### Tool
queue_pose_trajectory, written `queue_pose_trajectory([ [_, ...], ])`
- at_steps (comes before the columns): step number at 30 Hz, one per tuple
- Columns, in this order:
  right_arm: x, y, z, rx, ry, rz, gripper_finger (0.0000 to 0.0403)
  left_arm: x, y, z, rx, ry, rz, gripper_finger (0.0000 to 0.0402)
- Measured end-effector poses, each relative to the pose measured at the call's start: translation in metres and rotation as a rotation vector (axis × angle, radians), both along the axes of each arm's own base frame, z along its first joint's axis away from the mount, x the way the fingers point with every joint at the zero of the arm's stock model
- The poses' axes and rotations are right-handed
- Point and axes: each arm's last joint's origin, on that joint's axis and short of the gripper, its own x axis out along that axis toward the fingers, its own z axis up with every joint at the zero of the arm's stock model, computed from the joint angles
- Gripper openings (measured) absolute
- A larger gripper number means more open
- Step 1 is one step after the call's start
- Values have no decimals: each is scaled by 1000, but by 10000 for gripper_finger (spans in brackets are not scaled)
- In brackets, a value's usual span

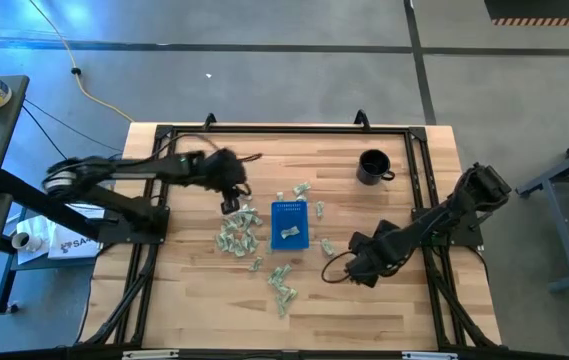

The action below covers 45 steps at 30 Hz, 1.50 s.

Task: Pick and place Stevia / Truvia into bins
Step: Put the stevia packet into the basket

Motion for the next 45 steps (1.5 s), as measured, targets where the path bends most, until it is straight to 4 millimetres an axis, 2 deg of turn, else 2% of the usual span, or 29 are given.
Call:
queue_pose_trajectory([
  [4, -5, 13, 0, -1, -48, -41, 259, 12, 17, -17, -53, 78, -170, 177],
  [9, -14, 28, 1, -19, -107, -131, 259, 19, 21, -34, -39, 139, -321, 166],
  [14, -20, 36, 1, -42, -151, -159, 259, 24, 25, -53, 17, 231, -344, 161],
  [20, -20, 36, 1, -60, -171, -149, 259, 30, 30, -70, 56, 295, -313, 156],
  [22, -20, 36, 1, -70, -181, -143, 259, 31, 30, -73, 47, 302, -307, 137],
  [25, -19, 35, 1, -82, -187, -117, 259, 31, 30, -74, 29, 313, -307, 84],
  [28, -19, 35, 1, -92, -187, -87, 259, 34, 31, -67, -10, 329, -253, 24],
  [30, -19, 35, 2, -104, -189, -80, 259, 39, 32, -53, -49, 335, -196, 23],
  [32, -20, 34, 2, -114, -188, -77, 259, 52, 32, -23, -36, 248, -175, 33],
  [35, -20, 34, 2, -120, -192, -72, 259, 69, 21, 30, -23, 69, -232, 29],
  [38, -19, 33, 2, -137, -195, -43, 259, 86, 8, 67, -43, -91, -323, 23],
  [39, -18, 32, 2, -144, -198, -33, 259, 91, 4, 71, -59, -113, -340, 23],
  [41, -16, 29, 2, -164, -201, -9, 259, 104, -5, 67, -104, -135, -371, 24],
  [45, -10, 20, 3, -197, -186, 35, 259, 128, -22, 27, -303, -72, -392, 47],
])
